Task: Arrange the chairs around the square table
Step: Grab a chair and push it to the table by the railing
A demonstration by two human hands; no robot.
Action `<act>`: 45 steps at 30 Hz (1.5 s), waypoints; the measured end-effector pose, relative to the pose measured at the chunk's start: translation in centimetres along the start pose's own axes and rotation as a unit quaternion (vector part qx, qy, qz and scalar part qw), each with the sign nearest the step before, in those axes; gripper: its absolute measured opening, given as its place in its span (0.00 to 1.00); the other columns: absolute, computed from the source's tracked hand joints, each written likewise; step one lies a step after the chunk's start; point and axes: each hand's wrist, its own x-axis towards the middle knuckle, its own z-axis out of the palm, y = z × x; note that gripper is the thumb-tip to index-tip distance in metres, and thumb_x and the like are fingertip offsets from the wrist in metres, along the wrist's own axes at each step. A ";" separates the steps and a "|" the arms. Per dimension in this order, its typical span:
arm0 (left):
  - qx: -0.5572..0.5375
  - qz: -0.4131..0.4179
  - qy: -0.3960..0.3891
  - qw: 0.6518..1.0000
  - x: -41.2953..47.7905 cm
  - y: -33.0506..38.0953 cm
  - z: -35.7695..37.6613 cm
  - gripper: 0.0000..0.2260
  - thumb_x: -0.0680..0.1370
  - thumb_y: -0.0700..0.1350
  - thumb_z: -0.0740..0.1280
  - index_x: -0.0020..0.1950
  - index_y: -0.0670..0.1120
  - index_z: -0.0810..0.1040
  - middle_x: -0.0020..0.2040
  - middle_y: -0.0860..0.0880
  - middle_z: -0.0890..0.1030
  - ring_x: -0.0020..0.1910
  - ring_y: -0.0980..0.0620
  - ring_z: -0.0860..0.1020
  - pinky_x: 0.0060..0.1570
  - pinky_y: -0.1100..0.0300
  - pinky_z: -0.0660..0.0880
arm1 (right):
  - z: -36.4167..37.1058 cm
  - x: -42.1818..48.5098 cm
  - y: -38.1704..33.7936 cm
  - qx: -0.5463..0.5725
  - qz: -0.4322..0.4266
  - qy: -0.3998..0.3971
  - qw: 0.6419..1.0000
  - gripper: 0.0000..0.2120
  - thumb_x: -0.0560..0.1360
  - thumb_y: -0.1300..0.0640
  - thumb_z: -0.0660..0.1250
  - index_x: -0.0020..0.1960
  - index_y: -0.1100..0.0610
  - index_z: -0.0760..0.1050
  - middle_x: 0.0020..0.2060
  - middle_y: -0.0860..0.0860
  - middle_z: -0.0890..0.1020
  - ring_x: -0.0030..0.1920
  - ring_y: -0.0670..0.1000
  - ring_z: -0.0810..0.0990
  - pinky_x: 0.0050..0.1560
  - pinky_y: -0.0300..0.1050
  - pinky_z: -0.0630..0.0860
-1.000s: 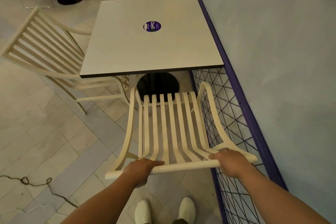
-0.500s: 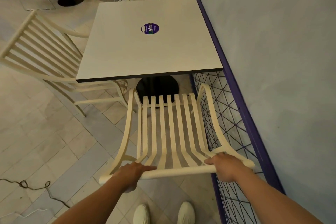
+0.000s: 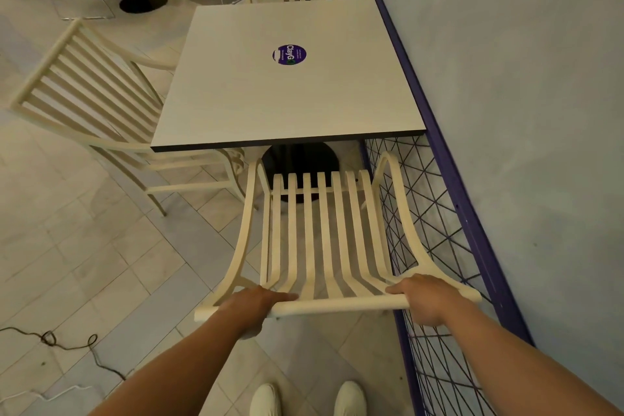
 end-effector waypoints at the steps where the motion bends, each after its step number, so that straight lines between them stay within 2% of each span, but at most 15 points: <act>1: 0.002 0.000 0.001 1.000 0.3 -0.1 -0.2 0.36 0.78 0.37 0.69 0.76 0.68 0.61 0.68 0.51 0.76 0.62 0.49 0.77 0.60 0.55 0.76 | -0.2 0.1 0.1 0.000 -0.001 0.001 1.000 0.33 0.75 0.63 0.64 0.75 0.40 0.65 0.63 0.50 0.77 0.58 0.53 0.77 0.58 0.47 0.75; 10: 0.001 0.001 0.009 1.000 1.1 -0.7 -0.6 0.33 0.79 0.39 0.70 0.76 0.65 0.64 0.68 0.53 0.77 0.63 0.50 0.77 0.63 0.55 0.73 | -0.6 0.7 -0.2 -0.005 -0.005 0.006 1.000 0.33 0.76 0.63 0.65 0.76 0.41 0.64 0.63 0.51 0.77 0.58 0.53 0.77 0.57 0.47 0.74; 15: 0.003 -0.007 0.003 1.000 1.3 -1.2 -1.0 0.35 0.78 0.39 0.71 0.76 0.68 0.63 0.67 0.53 0.77 0.62 0.49 0.77 0.62 0.54 0.75 | -0.8 0.9 -0.3 -0.009 -0.007 0.008 1.000 0.32 0.76 0.63 0.64 0.76 0.41 0.64 0.63 0.51 0.77 0.59 0.53 0.77 0.57 0.47 0.75; 26: 0.027 -0.010 -0.004 1.000 0.3 -0.2 -0.4 0.34 0.78 0.37 0.69 0.78 0.63 0.62 0.69 0.50 0.75 0.64 0.48 0.77 0.62 0.55 0.74 | 0.2 -0.1 -0.3 0.012 0.010 0.000 1.000 0.33 0.76 0.62 0.65 0.76 0.40 0.64 0.62 0.50 0.78 0.57 0.52 0.78 0.58 0.47 0.75; 32: 0.040 -0.036 -0.008 0.999 0.5 0.0 -0.1 0.29 0.77 0.39 0.71 0.74 0.60 0.69 0.65 0.51 0.78 0.60 0.49 0.79 0.61 0.54 0.76 | 0.2 -0.2 0.0 0.017 0.004 -0.001 1.000 0.33 0.76 0.61 0.66 0.76 0.40 0.63 0.63 0.50 0.77 0.57 0.52 0.78 0.58 0.46 0.75; 45: 0.035 -0.036 0.001 0.999 2.1 -0.1 -1.1 0.29 0.77 0.39 0.71 0.74 0.59 0.70 0.64 0.51 0.78 0.61 0.49 0.78 0.64 0.53 0.74 | -1.2 1.2 0.9 0.002 0.000 0.009 1.000 0.33 0.75 0.61 0.66 0.76 0.41 0.65 0.63 0.50 0.77 0.58 0.52 0.78 0.57 0.46 0.75</act>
